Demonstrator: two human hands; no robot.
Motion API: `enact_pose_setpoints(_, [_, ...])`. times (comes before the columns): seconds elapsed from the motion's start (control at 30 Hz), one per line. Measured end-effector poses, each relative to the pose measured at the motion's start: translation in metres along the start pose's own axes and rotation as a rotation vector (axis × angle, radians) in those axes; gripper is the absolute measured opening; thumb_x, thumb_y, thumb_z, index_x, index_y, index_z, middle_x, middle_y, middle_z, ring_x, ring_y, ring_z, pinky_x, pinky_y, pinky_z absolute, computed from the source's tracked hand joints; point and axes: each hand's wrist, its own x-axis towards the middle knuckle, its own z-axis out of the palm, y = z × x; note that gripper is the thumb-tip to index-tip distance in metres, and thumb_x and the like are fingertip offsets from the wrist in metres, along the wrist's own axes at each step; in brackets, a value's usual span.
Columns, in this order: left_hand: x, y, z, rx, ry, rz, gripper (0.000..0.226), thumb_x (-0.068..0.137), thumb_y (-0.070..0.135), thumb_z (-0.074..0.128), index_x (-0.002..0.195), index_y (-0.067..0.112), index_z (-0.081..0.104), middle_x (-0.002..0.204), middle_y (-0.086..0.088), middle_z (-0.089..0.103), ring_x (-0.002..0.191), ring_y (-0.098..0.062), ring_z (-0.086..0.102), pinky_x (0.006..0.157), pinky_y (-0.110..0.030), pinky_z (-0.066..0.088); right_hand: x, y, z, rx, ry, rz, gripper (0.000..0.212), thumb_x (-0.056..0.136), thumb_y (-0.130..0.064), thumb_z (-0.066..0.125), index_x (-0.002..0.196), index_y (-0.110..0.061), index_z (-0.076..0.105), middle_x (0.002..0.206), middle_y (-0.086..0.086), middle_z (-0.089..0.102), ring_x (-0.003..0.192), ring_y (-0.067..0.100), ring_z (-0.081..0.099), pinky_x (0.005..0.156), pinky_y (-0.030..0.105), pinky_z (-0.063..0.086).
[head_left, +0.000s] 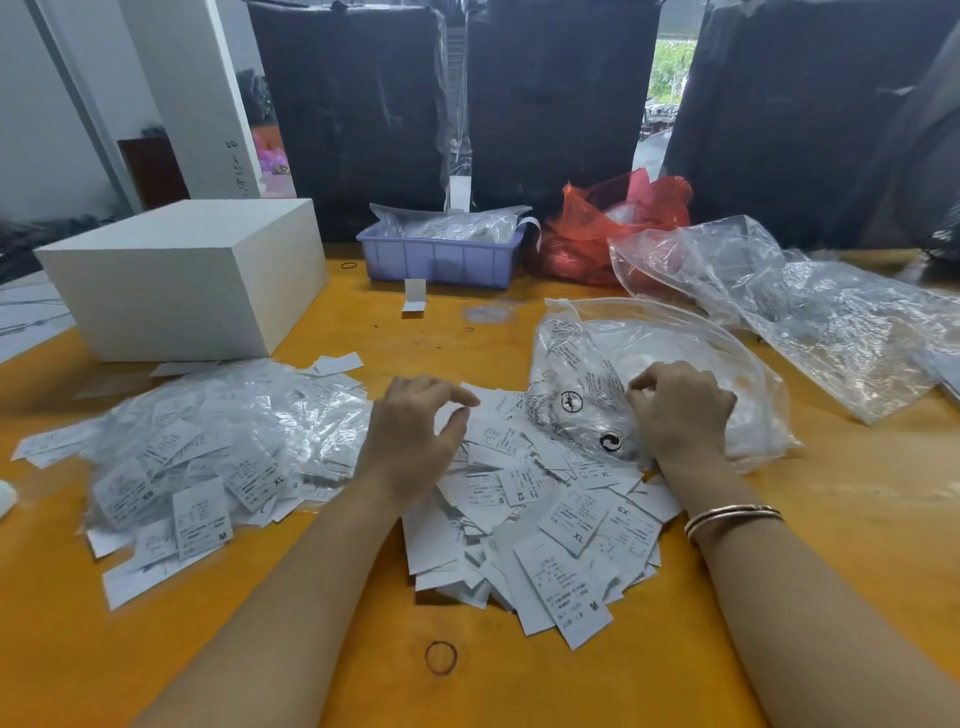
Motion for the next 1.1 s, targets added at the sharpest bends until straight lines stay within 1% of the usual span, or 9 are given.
enact_pose_setpoints(0.1, [-0.001,0.003,0.001,-0.140,-0.018,-0.006,0.017,0.088,0.011,0.063,0.102,0.019,0.068,0.103,0.005,0.064,0.103,-0.013,0.050,0.084,-0.018,0.037,-0.005,-0.005,-0.008,0.235,0.198,-0.115,0.006,0.082,-0.017,0.070,0.083,-0.011,0.070,0.088,0.008,0.067,0.086,0.029,0.056,0.072,0.031,0.021])
enact_pose_setpoints(0.17, [0.000,0.006,0.002,-0.252,-0.062,-0.033,0.022,0.090,0.014,0.062,0.109,0.025,0.064,0.108,0.012,0.060,0.105,-0.006,0.049,0.085,-0.011,0.036,-0.009,-0.014,-0.015,0.383,0.213,-0.343,0.007,0.083,-0.014,0.069,0.081,-0.008,0.070,0.082,0.007,0.067,0.079,0.025,0.059,0.072,0.031,0.030])
enact_pose_setpoints(0.3, [0.000,0.009,-0.004,-0.424,-0.187,-0.009,0.045,0.089,0.017,0.063,0.123,0.042,0.047,0.122,0.027,0.048,0.118,0.006,0.042,0.094,-0.008,0.034,-0.027,-0.044,-0.020,0.687,-0.130,-0.634,0.014,0.090,-0.012,0.058,0.085,-0.003,0.069,0.078,0.003,0.065,0.072,0.021,0.062,0.069,0.029,0.050])
enact_pose_setpoints(0.4, [0.001,0.010,-0.006,-0.539,-0.244,-0.041,0.039,0.087,0.019,0.065,0.121,0.037,0.056,0.121,0.018,0.058,0.111,0.007,0.050,0.087,-0.011,0.043,-0.039,-0.059,-0.014,0.798,-0.277,-0.603,0.016,0.093,-0.011,0.055,0.087,-0.006,0.069,0.076,-0.007,0.063,0.070,0.002,0.061,0.064,0.009,0.043])
enact_pose_setpoints(0.47, [0.001,0.012,-0.005,-0.572,-0.201,-0.079,0.019,0.088,0.020,0.065,0.105,0.025,0.067,0.105,0.010,0.068,0.092,0.003,0.060,0.077,-0.015,0.046,-0.042,-0.062,-0.009,0.828,-0.364,-0.554,0.021,0.095,-0.014,0.052,0.087,-0.007,0.069,0.072,-0.014,0.061,0.067,-0.006,0.058,0.063,0.010,0.043])
enact_pose_setpoints(0.57, [0.003,0.011,-0.004,-0.592,-0.077,-0.179,0.005,0.087,0.021,0.065,0.087,0.021,0.070,0.085,0.009,0.070,0.081,0.002,0.061,0.072,-0.008,0.044,-0.045,-0.065,-0.006,0.886,-0.418,-0.372,0.032,0.100,-0.023,0.040,0.098,-0.010,0.069,0.078,-0.006,0.064,0.071,0.003,0.058,0.067,0.021,0.046])
enact_pose_setpoints(0.77, [0.006,0.009,-0.006,-0.835,-0.020,-0.366,0.009,0.082,0.026,0.066,0.084,0.018,0.068,0.073,0.012,0.071,0.069,0.006,0.061,0.059,-0.006,0.043,-0.046,-0.064,0.004,0.147,-0.437,-0.546,0.042,0.090,-0.049,0.051,0.116,-0.019,0.062,0.113,0.001,0.057,0.108,0.020,0.048,0.092,0.037,0.039])
enact_pose_setpoints(0.97, [0.005,0.012,-0.007,-0.893,-0.037,-0.346,0.024,0.070,0.035,0.068,0.080,0.014,0.064,0.069,0.009,0.070,0.064,0.004,0.060,0.059,-0.008,0.044,-0.046,-0.065,0.001,0.501,-0.382,-0.400,0.021,0.083,-0.028,0.068,0.098,-0.015,0.066,0.098,0.001,0.065,0.088,0.017,0.054,0.084,0.038,0.045])
enact_pose_setpoints(1.1, [0.005,0.011,-0.005,-0.925,-0.037,-0.351,0.024,0.071,0.035,0.068,0.078,0.012,0.062,0.068,0.008,0.065,0.062,0.001,0.057,0.059,-0.010,0.044,-0.045,-0.064,0.000,0.633,-0.317,-0.354,0.008,0.082,-0.017,0.070,0.084,-0.009,0.070,0.084,0.004,0.066,0.072,0.013,0.053,0.072,0.027,0.046])
